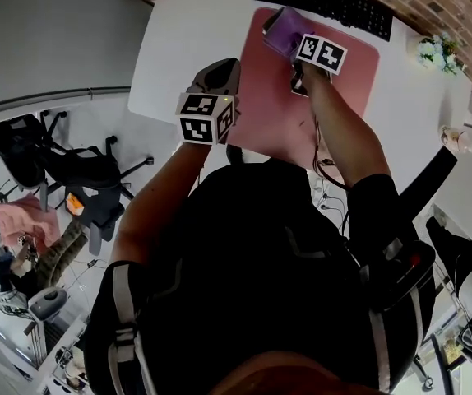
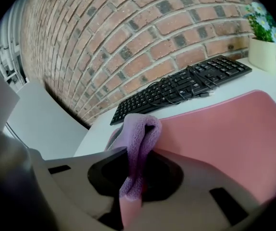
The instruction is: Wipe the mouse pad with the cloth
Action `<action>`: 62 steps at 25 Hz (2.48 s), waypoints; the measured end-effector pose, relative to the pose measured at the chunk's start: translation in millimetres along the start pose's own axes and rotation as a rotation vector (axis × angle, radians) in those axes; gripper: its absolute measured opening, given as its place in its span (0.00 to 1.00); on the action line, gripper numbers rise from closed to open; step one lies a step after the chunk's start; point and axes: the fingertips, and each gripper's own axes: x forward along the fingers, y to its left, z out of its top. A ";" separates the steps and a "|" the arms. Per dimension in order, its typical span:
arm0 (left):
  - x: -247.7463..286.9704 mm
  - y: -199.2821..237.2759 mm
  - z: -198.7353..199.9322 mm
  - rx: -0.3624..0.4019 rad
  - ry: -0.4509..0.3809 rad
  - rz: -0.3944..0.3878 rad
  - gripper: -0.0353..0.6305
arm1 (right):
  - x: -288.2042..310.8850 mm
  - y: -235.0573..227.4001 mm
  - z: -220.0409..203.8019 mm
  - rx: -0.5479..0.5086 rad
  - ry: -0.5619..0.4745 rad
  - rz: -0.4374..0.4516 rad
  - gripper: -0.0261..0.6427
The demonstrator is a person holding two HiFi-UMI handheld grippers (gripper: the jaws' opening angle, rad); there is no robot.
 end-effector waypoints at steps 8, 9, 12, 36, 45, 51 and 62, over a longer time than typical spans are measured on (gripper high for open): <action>11.7 -44.9 7.7 0.052 -0.004 -0.101 0.06 | -28.3 -36.7 3.0 0.037 -0.027 -0.031 0.13; 13.3 -48.9 9.1 0.059 -0.004 -0.109 0.06 | -32.0 -41.5 4.1 0.041 -0.031 -0.037 0.13; 17.3 -60.6 10.7 0.097 0.000 -0.128 0.06 | -43.7 -55.6 5.9 0.058 -0.043 -0.060 0.13; 38.4 -125.9 2.9 0.138 0.039 -0.265 0.06 | -140.6 -182.0 18.3 0.196 -0.168 -0.264 0.13; 20.4 -126.6 3.5 0.158 0.010 -0.320 0.06 | -186.2 -213.7 19.3 0.223 -0.244 -0.368 0.13; -6.9 -100.6 23.1 0.141 -0.071 -0.334 0.06 | -230.7 -172.3 28.4 0.151 -0.345 -0.360 0.13; -88.2 -78.8 43.8 0.180 -0.205 -0.394 0.06 | -313.1 -14.8 11.5 -0.125 -0.508 -0.244 0.13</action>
